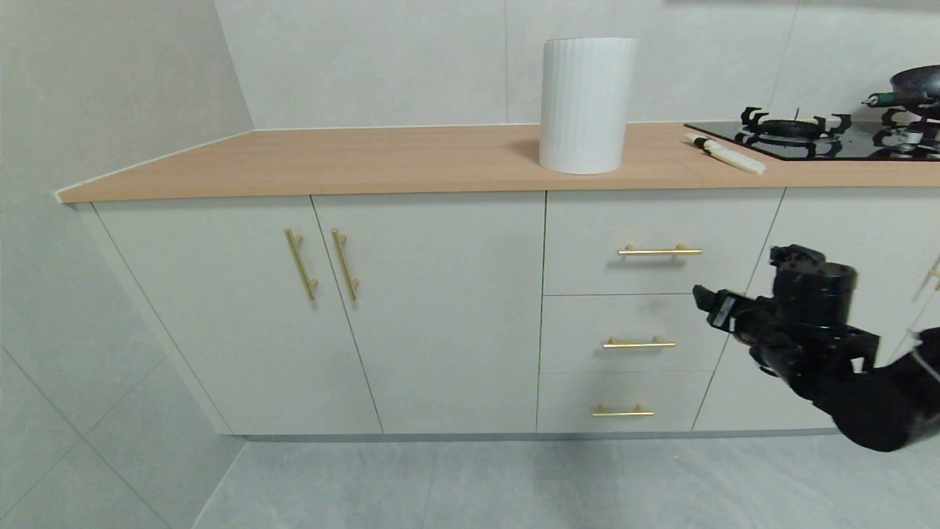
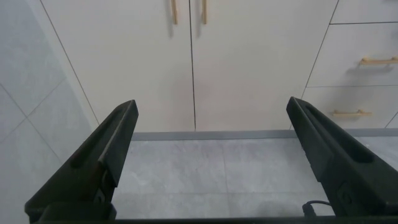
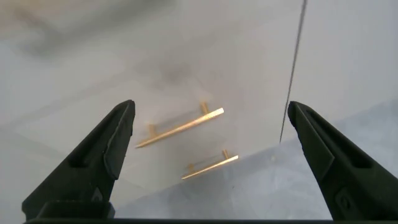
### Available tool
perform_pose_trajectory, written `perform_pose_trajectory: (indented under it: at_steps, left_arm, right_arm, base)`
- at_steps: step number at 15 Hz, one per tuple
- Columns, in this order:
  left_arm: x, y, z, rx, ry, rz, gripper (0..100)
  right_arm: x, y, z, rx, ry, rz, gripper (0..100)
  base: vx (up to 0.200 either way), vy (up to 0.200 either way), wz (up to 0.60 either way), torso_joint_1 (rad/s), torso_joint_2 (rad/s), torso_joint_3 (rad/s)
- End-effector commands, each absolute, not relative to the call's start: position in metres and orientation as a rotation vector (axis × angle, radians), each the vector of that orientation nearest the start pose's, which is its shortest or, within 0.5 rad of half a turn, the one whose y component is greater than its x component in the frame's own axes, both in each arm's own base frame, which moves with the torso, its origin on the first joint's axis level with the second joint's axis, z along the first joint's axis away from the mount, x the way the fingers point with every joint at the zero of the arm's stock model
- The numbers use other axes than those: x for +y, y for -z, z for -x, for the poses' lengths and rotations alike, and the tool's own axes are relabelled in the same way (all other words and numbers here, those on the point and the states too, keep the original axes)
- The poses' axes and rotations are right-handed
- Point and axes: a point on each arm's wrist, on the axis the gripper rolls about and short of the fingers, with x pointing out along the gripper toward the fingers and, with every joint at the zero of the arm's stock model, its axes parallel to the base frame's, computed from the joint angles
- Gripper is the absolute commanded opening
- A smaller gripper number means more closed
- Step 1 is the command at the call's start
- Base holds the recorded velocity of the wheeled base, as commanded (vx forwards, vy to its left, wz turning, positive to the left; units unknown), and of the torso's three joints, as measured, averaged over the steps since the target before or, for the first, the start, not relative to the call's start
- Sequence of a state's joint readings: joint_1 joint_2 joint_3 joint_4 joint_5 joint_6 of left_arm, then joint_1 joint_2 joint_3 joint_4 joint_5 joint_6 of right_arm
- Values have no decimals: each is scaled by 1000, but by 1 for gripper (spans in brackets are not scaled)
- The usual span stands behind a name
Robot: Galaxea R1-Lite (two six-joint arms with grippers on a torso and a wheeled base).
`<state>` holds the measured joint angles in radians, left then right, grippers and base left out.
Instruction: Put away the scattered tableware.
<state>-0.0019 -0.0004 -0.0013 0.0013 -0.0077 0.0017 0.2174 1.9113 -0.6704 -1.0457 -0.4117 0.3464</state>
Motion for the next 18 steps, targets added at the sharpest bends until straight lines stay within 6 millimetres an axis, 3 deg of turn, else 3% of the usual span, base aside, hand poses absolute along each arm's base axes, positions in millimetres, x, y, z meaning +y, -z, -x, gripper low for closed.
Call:
perform_pose_trajectory:
  at_steps: [1,2,4,7,9,10,12,13,16,18]
  left_arm:
    - [0,-76,23,0,9,-2,100]
    - [0,-76,23,-2,9,-2,100]
    - [0,-75,23,2,9,-2,100]
    - [0,-76,23,0,9,-2,100]
    - [0,-76,23,0,9,-2,100]
    - [0,-76,23,0,9,-2,100]
    - [0,-76,23,0,9,-2,100]
    - [0,-76,23,0,9,-2,100]
    - [0,-75,23,2,9,-2,100]
    - [0,-75,23,2,9,-2,100]
  right_arm:
    - [47,-182,-217,-6,182,-224,100]
    - [37,-195,-179,-75,179,-173,100]
    - [23,-208,-128,-194,201,-80,100]
    - [1,-214,-67,-290,319,31,100]
    - [-8,-205,-21,-300,383,54,100]
    - [-9,-202,-12,-299,387,56,100]
    - [-12,-184,36,-286,428,66,100]
    - [-13,-178,51,-280,432,68,100]
    - [-10,-167,68,-293,443,78,100]
    - [-9,-155,61,-260,408,86,100]
  base:
    - [0,0,0,0,0,0]
    - [0,0,0,0,0,0]
    - [0,0,0,0,0,0]
    - [0,0,0,0,0,0]
    - [0,0,0,0,0,0]
    - [0,0,0,0,0,0]
    - [0,0,0,0,0,0]
    - [0,0,0,0,0,0]
    - [0,0,0,0,0,0]
    - [0,0,0,0,0,0]
